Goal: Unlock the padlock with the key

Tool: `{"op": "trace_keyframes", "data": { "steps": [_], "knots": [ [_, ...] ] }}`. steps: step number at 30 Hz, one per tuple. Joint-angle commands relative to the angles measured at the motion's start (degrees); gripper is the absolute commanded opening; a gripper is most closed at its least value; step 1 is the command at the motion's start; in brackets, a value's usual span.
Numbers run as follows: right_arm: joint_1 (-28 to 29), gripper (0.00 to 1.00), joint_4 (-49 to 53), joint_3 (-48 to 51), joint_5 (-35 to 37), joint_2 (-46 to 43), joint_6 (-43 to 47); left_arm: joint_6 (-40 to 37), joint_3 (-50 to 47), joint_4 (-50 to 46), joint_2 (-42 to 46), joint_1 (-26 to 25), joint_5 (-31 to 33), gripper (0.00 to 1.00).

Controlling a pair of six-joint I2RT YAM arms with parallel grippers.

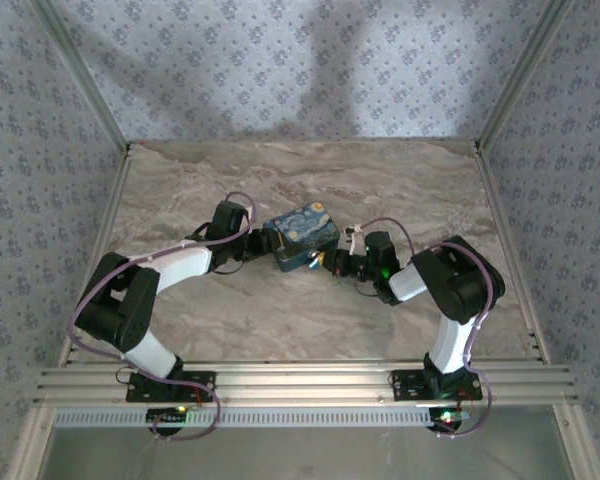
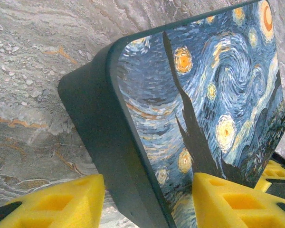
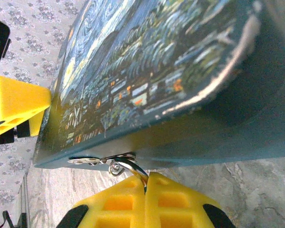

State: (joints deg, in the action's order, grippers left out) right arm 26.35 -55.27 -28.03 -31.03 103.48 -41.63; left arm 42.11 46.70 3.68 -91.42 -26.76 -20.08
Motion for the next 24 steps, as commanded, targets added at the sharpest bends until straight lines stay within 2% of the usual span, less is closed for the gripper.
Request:
{"op": "trace_keyframes", "data": {
  "steps": [1,16,24],
  "knots": [
    [-0.65,0.00,-2.81,0.67,0.92,-2.05,-0.70,-0.67,-2.09,-5.91,0.13,-0.83,0.39,0.53],
    [-1.30,0.00,3.89,4.65,3.30,-7.29,3.12,-0.49,0.78,-7.02,2.48,0.30,-0.05,0.68],
    [-1.22,0.00,13.54,5.09,4.55,-14.63,7.66,-0.63,1.53,-7.72,6.16,2.19,0.94,0.76]
  ]
}}
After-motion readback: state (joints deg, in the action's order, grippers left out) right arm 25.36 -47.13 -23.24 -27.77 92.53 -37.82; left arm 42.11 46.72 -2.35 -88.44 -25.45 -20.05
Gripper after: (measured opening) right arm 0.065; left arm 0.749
